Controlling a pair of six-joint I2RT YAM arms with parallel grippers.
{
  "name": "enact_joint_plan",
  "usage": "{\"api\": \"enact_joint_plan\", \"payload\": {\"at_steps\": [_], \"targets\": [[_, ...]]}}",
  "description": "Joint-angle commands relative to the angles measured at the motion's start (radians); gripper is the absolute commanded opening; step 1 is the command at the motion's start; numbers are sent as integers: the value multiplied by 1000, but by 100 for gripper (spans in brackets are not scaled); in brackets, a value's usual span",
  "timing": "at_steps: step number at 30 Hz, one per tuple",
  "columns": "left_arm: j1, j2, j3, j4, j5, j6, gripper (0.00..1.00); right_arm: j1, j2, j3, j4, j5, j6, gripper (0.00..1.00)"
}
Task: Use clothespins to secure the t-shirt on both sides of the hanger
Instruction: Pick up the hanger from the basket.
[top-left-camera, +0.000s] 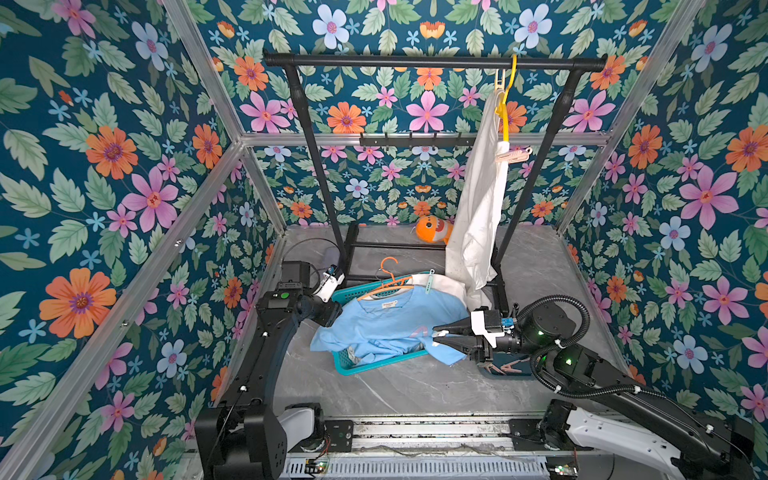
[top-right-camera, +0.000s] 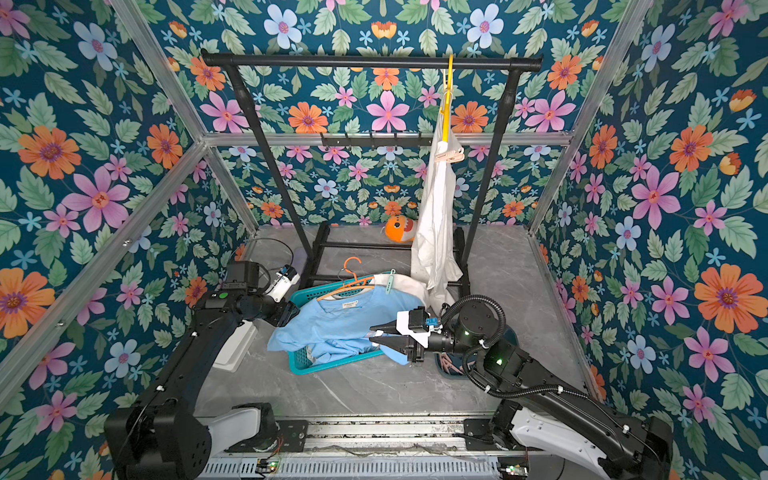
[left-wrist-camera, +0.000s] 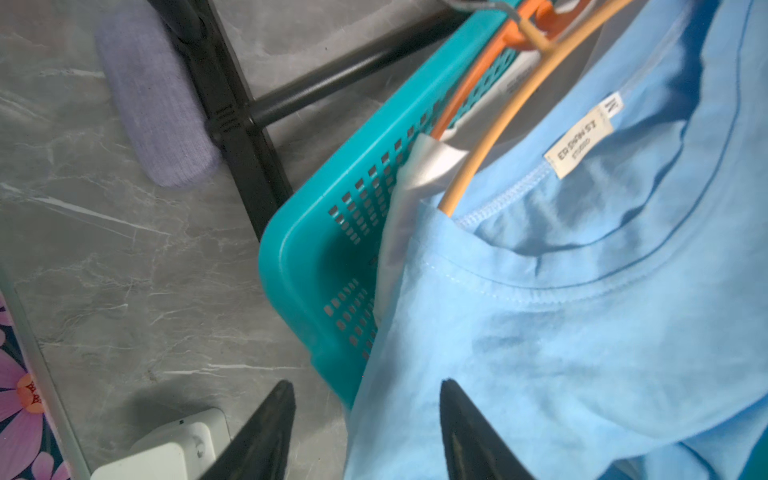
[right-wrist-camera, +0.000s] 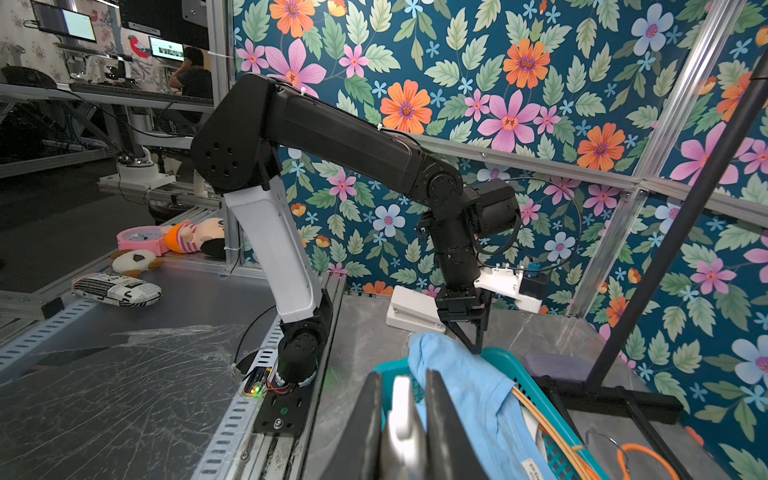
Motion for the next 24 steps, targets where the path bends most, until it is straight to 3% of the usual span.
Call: {"api": "enact_joint_plan", "payload": {"at_steps": [1, 9, 15, 20, 24], "targets": [[1, 8, -16, 55, 16, 44, 44, 1, 31, 22, 40, -23, -2, 0], [-2, 55, -23, 71, 0, 83, 41, 1, 87, 54, 57, -39, -7, 0], [-27, 31, -31, 95, 104, 97, 34, 1, 105, 54, 59, -42, -19, 0], [-58, 27, -72, 112, 97, 125, 31, 1, 108, 45, 82, -37, -15, 0], [-68, 29, -72, 112, 42, 143, 21, 1, 110, 46, 90, -42, -7, 0]]}}
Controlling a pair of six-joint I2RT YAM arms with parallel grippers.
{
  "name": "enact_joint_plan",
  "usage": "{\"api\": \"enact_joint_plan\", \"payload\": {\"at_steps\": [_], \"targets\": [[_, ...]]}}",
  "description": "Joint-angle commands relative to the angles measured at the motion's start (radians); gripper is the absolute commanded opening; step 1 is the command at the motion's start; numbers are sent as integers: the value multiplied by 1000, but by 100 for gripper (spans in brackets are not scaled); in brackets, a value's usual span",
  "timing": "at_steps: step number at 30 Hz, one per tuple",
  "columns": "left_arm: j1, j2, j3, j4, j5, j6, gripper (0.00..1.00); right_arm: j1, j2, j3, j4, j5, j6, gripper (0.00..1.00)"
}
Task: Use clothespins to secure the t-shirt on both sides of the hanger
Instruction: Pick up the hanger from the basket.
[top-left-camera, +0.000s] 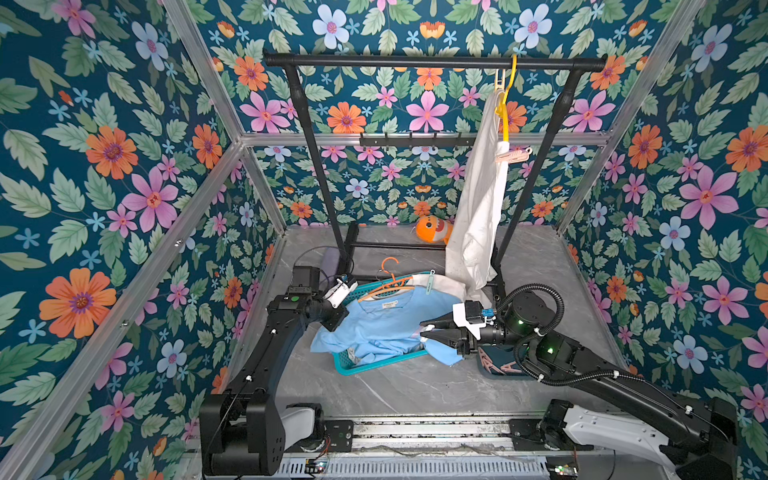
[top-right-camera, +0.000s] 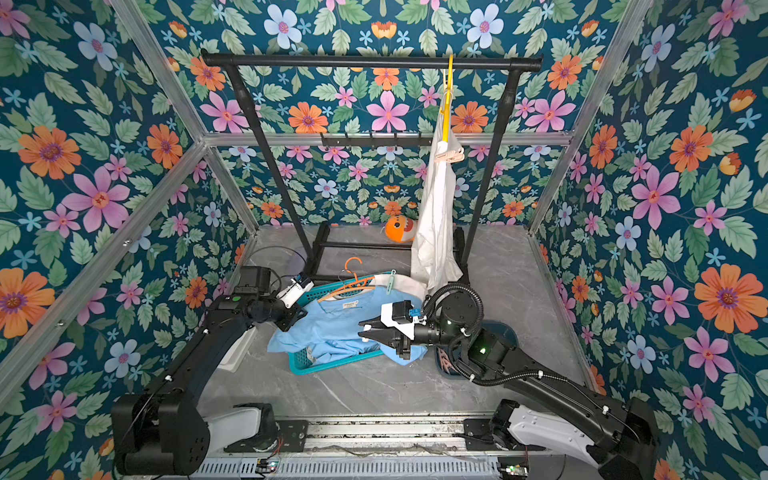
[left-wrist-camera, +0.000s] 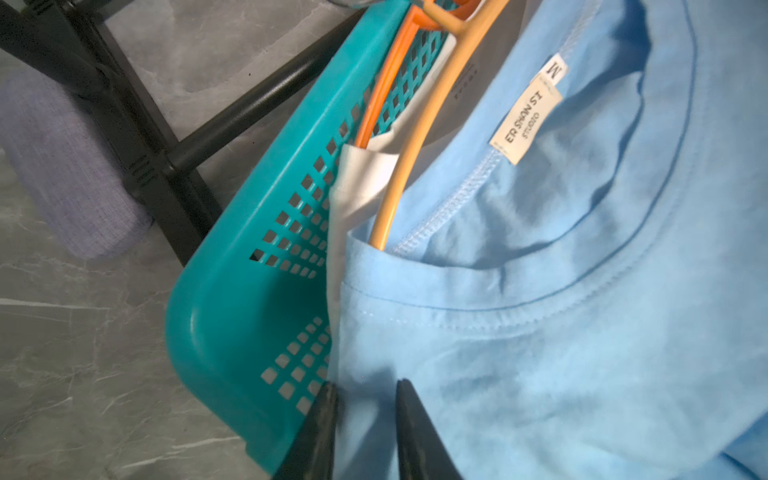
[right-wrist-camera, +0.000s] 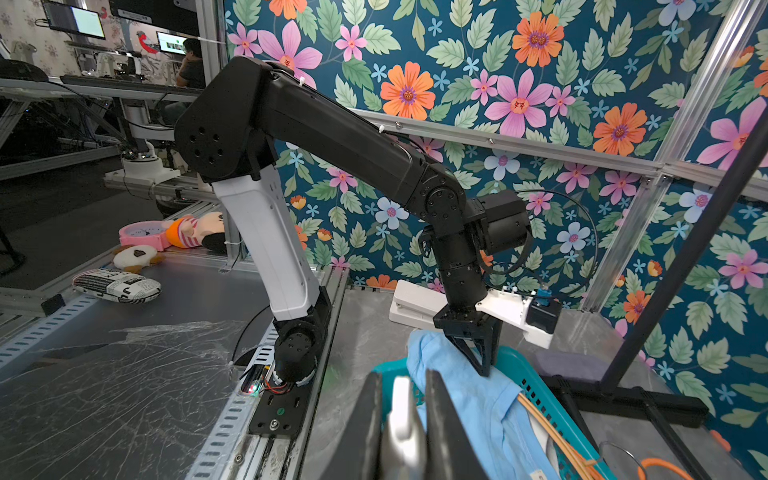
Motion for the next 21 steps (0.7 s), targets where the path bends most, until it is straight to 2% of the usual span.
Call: {"api": "enact_joint_plan", "payload": {"at_steps": [1, 4, 7, 10, 15, 21], "targets": [[-8, 1, -3, 2, -20, 31, 19, 1, 0, 1, 50, -16, -6, 0], [-19, 8, -14, 20, -32, 26, 18, 1, -3, -3, 49, -10, -9, 0], [-34, 23, -19, 32, -41, 20, 24, 1, -9, -9, 48, -1, -11, 0], [-41, 35, -20, 44, -59, 19, 23, 1, -16, -13, 42, 4, -12, 0], [-44, 20, -9, 83, -40, 0, 1, 1, -38, -16, 20, 17, -21, 0], [-55, -63, -36, 152, -18, -16, 0, 1, -57, -8, 2, 38, -30, 0]]}}
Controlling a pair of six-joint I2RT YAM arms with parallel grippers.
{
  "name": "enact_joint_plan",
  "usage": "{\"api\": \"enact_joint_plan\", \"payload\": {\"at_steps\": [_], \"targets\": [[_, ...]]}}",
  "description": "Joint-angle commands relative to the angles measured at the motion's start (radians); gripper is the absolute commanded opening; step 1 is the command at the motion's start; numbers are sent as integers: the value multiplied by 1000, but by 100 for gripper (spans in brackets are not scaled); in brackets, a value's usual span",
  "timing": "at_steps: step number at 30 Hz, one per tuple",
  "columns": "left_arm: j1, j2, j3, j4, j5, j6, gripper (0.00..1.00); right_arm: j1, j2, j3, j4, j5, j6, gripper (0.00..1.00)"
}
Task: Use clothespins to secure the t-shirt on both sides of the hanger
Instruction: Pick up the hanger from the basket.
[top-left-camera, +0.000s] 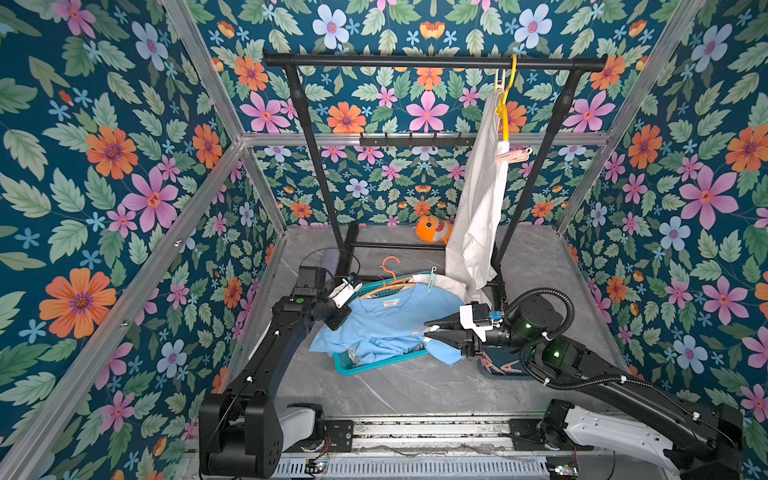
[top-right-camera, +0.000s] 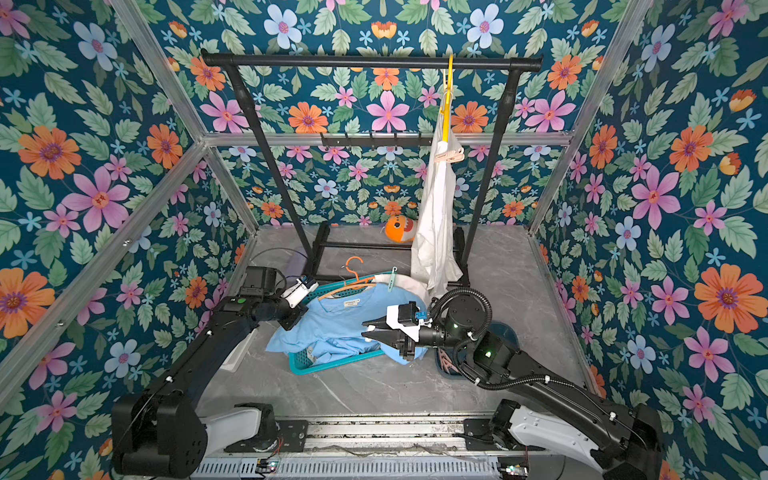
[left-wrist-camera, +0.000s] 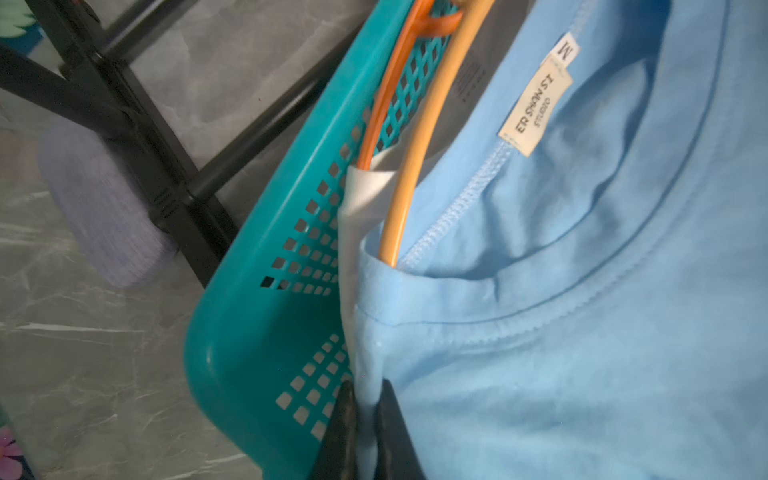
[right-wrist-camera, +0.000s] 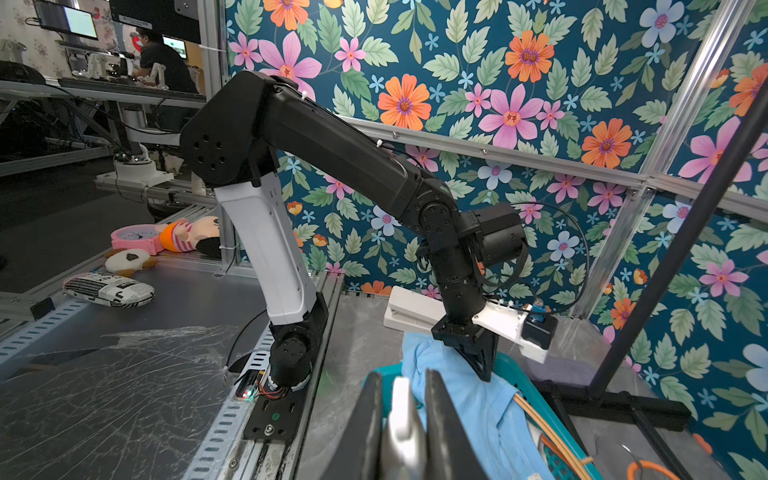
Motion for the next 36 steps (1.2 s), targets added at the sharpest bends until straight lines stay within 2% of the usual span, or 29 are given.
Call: {"api": "enact_joint_plan", "payload": {"at_steps": [1, 7, 12, 16, 19, 24, 27, 31, 34, 36], "targets": [[-8, -46, -15, 78, 30, -28, 0, 1, -9, 10, 6, 22, -25, 0], [-63, -196, -68, 194, -29, -22, 0, 1, -2, 54, -27, 49, -25, 0], [-213, -320, -96, 306, -154, 78, 0, 1, 43, 154, -57, 185, 71, 0], [-330, -345, -72, 318, -237, 149, 0, 1, 84, 239, -140, 239, 56, 0], [-382, -345, -63, 321, -238, 183, 0, 1, 95, 257, -123, 307, 79, 0], [-427, -312, -115, 355, -154, 223, 0, 1, 64, 225, -79, 539, 130, 0], [-437, -247, -128, 368, -88, 192, 0, 1, 33, 192, -78, 637, 124, 0], [-443, -158, -124, 392, -38, 119, 0, 1, 14, 176, -92, 662, 114, 0], [-443, -103, -113, 395, -30, 98, 18, 1, 19, 173, -102, 651, 114, 0], [-441, -75, -103, 389, -42, 77, 42, 1, 26, 171, -102, 641, 114, 0]]}}
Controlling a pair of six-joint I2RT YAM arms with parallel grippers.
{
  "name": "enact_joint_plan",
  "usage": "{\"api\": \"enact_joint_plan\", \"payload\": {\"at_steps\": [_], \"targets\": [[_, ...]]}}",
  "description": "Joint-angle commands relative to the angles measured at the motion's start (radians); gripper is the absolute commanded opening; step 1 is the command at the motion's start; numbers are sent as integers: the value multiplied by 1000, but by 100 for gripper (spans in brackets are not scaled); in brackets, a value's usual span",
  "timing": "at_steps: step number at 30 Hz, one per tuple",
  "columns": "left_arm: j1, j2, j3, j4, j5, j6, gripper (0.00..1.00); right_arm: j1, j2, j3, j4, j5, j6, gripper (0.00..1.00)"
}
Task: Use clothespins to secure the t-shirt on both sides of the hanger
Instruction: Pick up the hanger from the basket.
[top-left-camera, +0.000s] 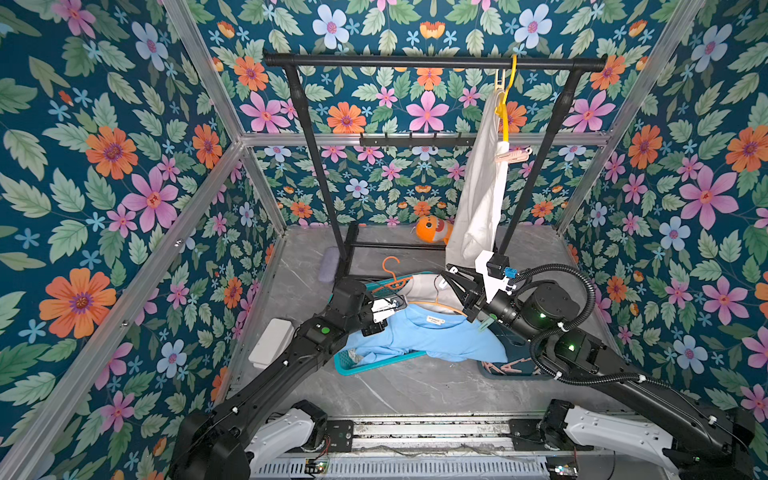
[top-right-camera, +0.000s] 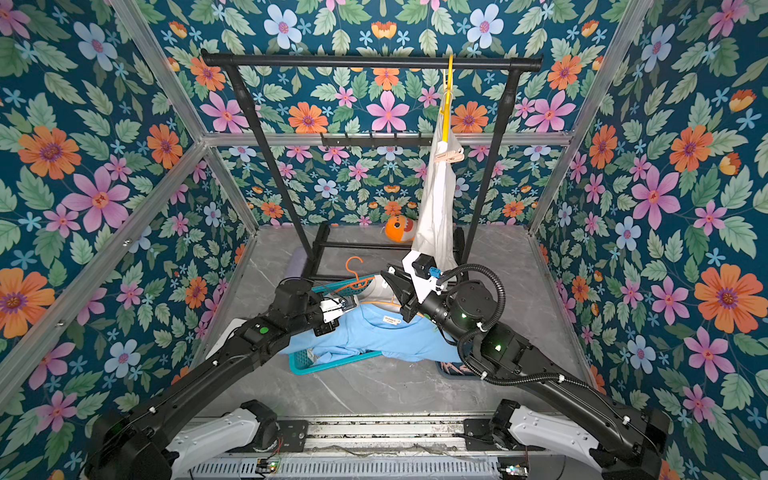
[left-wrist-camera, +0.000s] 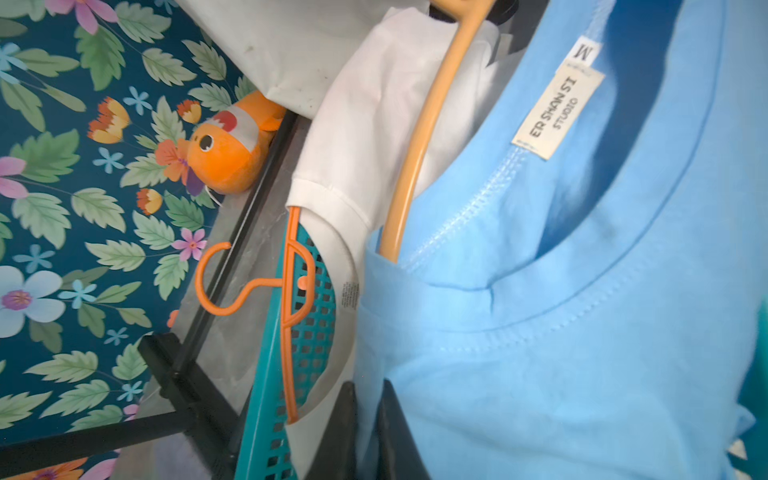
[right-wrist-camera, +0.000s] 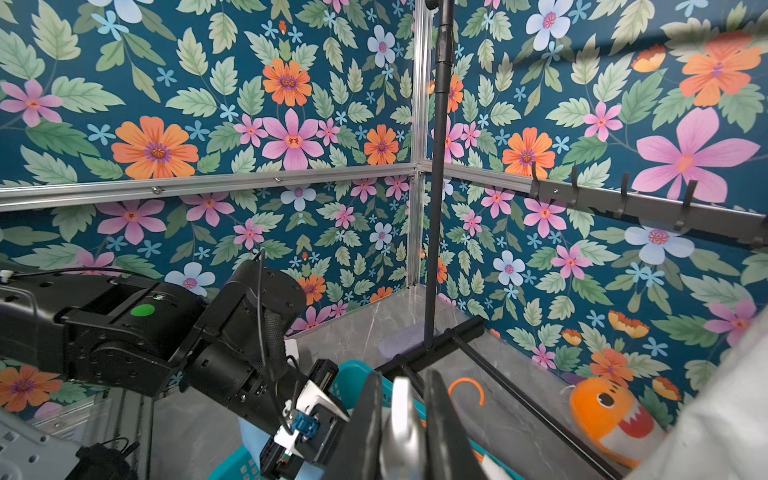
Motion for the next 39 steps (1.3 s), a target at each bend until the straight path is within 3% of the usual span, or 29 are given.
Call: {"api": "enact_joint_plan", "payload": {"at_steps": [1, 7, 12, 15, 21, 27, 39], "targets": [[0, 34, 23, 19, 32, -69, 54, 0, 9, -4, 9, 6, -2, 0], [47, 43, 115, -157, -17, -120, 77, 0, 27, -5, 4, -4, -13, 0], [313, -24, 177, -260, 232, -149, 85, 0, 51, 5, -7, -45, -15, 0], [378, -13, 206, -365, 297, -123, 89, 0, 57, 7, -17, -50, -13, 0], [390, 199, 327, -590, 403, -111, 89, 0, 72, 1, -18, -63, 5, 0], [394, 390, 405, -718, 364, -89, 88, 0, 66, 0, -20, -88, 18, 0], [394, 390, 303, -619, 346, -113, 99, 0, 91, -13, 15, -116, 20, 0]]}}
